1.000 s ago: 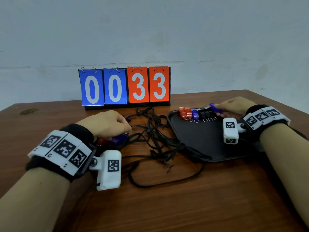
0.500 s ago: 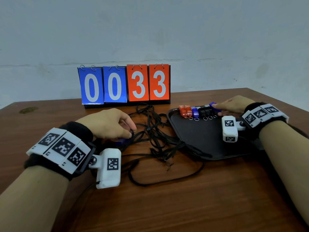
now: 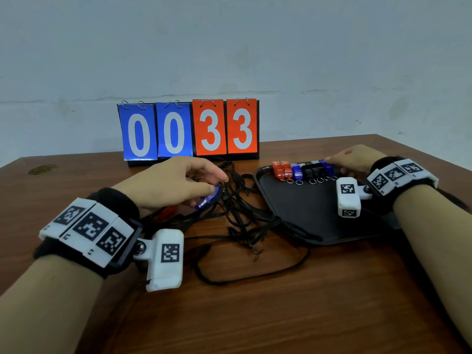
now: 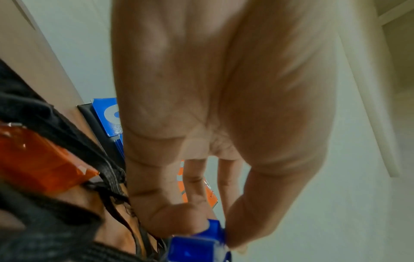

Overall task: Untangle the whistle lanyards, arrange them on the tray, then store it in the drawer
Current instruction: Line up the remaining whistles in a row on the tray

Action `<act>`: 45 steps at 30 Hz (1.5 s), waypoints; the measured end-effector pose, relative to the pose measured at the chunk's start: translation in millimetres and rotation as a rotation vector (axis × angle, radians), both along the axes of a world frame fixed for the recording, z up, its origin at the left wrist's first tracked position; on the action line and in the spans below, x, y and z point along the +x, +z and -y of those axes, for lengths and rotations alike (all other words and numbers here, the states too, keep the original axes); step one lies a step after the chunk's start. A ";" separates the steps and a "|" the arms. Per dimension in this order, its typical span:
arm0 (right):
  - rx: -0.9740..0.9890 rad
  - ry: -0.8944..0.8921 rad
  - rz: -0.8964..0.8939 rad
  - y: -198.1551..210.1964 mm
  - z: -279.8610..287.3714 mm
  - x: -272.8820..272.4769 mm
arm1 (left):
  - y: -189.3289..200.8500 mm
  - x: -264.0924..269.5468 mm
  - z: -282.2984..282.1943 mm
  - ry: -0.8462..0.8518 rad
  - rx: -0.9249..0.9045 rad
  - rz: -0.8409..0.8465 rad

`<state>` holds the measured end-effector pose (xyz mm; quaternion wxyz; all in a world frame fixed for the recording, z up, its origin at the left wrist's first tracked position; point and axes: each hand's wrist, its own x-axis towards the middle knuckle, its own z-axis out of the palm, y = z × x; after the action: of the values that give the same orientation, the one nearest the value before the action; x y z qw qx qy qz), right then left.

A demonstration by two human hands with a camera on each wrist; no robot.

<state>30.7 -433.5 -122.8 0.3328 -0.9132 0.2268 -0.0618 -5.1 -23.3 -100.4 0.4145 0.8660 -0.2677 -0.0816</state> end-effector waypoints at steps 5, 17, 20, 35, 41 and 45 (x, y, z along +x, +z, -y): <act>0.031 -0.006 0.052 2.4 -3.3 1.3 | 0.9 -2.3 3.8 -0.053 -0.120 -0.073; 0.084 0.212 0.334 28.6 -41.0 -7.8 | -2.4 -0.7 9.1 -0.027 -0.246 -0.125; 0.123 0.301 0.353 32.3 -57.2 -13.0 | -3.2 -0.2 9.9 0.003 -0.308 -0.095; 0.518 0.726 0.347 60.1 -120.7 -52.9 | 5.1 -17.1 26.0 0.005 -0.618 -0.131; 0.471 0.813 0.289 59.2 -131.2 -58.2 | 9.2 -25.5 35.8 -0.011 -0.710 -0.168; 0.402 0.903 0.233 56.2 -136.8 -63.0 | 8.8 -27.4 38.9 -0.005 -0.742 -0.196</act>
<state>-32.3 -296.6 -66.7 0.5188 -0.8251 -0.2216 0.0317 -32.6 -62.2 -91.6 0.7233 0.6445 -0.2399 -0.0625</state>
